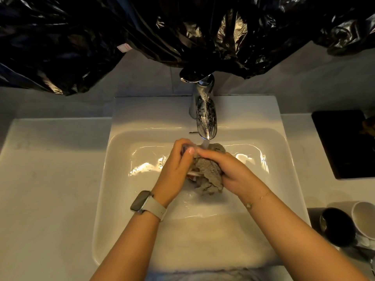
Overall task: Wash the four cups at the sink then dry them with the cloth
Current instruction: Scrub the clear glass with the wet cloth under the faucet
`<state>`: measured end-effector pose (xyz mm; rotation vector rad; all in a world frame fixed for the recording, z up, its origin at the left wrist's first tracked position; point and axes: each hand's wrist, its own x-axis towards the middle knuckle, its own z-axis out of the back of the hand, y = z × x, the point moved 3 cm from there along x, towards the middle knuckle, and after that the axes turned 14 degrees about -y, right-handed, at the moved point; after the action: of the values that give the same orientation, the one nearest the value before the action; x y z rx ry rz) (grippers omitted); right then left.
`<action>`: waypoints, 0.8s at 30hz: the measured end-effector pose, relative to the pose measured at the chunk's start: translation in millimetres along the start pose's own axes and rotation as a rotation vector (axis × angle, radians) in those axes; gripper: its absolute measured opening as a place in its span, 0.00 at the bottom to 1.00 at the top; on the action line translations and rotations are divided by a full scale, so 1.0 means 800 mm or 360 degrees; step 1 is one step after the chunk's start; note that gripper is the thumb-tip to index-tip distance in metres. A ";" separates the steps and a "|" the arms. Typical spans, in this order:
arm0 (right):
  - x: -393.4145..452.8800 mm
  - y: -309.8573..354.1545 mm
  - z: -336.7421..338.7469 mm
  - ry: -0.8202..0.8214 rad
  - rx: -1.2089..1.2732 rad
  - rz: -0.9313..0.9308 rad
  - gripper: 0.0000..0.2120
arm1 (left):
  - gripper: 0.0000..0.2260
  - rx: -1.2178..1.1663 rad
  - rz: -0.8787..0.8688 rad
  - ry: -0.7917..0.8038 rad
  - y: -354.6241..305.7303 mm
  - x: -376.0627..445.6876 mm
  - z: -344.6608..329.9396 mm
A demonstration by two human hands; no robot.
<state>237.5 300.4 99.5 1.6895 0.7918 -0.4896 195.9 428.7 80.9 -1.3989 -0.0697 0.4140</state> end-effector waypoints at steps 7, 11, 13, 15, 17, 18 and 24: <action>-0.010 0.003 -0.003 0.0150 -0.0663 0.0636 0.12 | 0.32 -0.0250 0.0615 0.0252 -0.007 0.003 0.008; -0.007 0.001 0.001 0.0101 -0.0506 0.0578 0.10 | 0.19 -0.0051 0.0242 -0.0052 0.000 0.004 0.011; -0.003 -0.003 0.004 0.0075 -0.0206 0.0330 0.15 | 0.13 0.0039 -0.0102 -0.0043 0.000 0.000 0.010; -0.003 -0.002 0.007 0.0050 -0.0141 0.0321 0.13 | 0.11 0.0015 -0.0188 0.0007 -0.001 -0.005 0.007; -0.007 -0.001 0.006 0.0020 -0.0405 0.0558 0.08 | 0.15 -0.0172 0.0095 0.0056 -0.002 -0.003 0.007; -0.007 -0.002 0.005 0.0002 -0.0575 0.0661 0.07 | 0.21 -0.0293 0.0318 0.0115 -0.001 -0.001 0.007; 0.000 -0.001 -0.002 -0.0051 -0.0626 0.0677 0.09 | 0.18 -0.0142 0.0379 -0.0061 -0.002 0.006 0.002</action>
<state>236.9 301.8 99.2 1.4212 0.4479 -0.0583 200.3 431.7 81.6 -1.4929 0.0485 0.6421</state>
